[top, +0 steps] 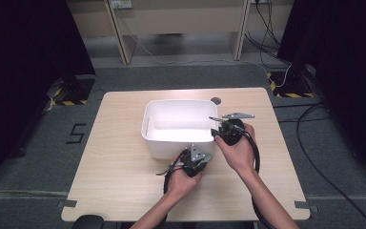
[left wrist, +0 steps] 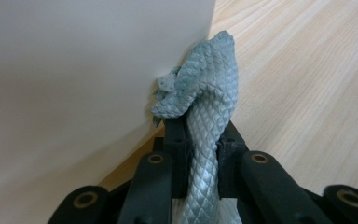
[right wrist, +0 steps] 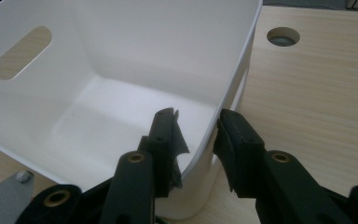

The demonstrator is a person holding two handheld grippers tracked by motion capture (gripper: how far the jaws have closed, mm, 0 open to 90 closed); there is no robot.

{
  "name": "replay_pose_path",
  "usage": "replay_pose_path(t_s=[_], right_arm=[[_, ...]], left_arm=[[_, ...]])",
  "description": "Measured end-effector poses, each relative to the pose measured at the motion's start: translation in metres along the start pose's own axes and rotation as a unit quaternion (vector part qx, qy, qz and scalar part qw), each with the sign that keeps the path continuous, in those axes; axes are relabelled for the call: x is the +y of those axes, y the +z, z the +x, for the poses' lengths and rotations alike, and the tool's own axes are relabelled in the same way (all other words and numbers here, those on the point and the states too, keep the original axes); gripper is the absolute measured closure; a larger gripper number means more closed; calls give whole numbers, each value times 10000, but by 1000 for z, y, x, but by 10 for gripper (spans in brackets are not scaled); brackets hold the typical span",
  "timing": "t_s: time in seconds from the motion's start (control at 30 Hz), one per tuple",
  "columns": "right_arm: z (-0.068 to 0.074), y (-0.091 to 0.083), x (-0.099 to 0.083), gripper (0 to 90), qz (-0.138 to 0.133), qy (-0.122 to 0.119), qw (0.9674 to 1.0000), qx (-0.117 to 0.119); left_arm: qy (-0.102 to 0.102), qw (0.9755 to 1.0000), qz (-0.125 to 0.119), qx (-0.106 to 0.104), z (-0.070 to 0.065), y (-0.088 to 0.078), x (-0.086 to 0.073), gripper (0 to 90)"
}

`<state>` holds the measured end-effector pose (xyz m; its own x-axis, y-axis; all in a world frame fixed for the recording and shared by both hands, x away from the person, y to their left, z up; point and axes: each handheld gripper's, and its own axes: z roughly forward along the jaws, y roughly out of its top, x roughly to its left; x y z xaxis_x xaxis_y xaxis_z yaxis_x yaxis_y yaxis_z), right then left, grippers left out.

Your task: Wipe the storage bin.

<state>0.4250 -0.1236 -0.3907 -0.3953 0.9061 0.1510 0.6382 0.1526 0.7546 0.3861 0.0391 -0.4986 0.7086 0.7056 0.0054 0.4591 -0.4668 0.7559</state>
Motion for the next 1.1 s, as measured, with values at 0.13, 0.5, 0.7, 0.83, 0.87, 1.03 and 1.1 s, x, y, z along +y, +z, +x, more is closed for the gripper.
replay_pose_path(t_s=[0.13,0.5,0.7,0.83,0.87,1.03,1.1], right_arm=[[0,0,0,675,-8,4,10000,7],[0,0,0,674,-6,22,10000,16],[0,0,0,673,-4,19,10000,21],[0,0,0,673,1,34,10000,23],[0,0,0,673,1,33,10000,23],[0,0,0,673,0,26,10000,22],[0,0,0,673,2,34,10000,23]], left_arm=[[83,9999,55,-36,-2,3,3,786],[45,10000,-9,-65,-8,8,8,786],[40,9999,-51,-82,-9,7,11,788],[58,9999,-84,-110,-9,5,14,790],[46,9999,-98,-120,-9,5,15,790],[-18,9998,-198,-95,-11,3,21,791],[-127,9996,-216,-88,-13,0,25,791]])
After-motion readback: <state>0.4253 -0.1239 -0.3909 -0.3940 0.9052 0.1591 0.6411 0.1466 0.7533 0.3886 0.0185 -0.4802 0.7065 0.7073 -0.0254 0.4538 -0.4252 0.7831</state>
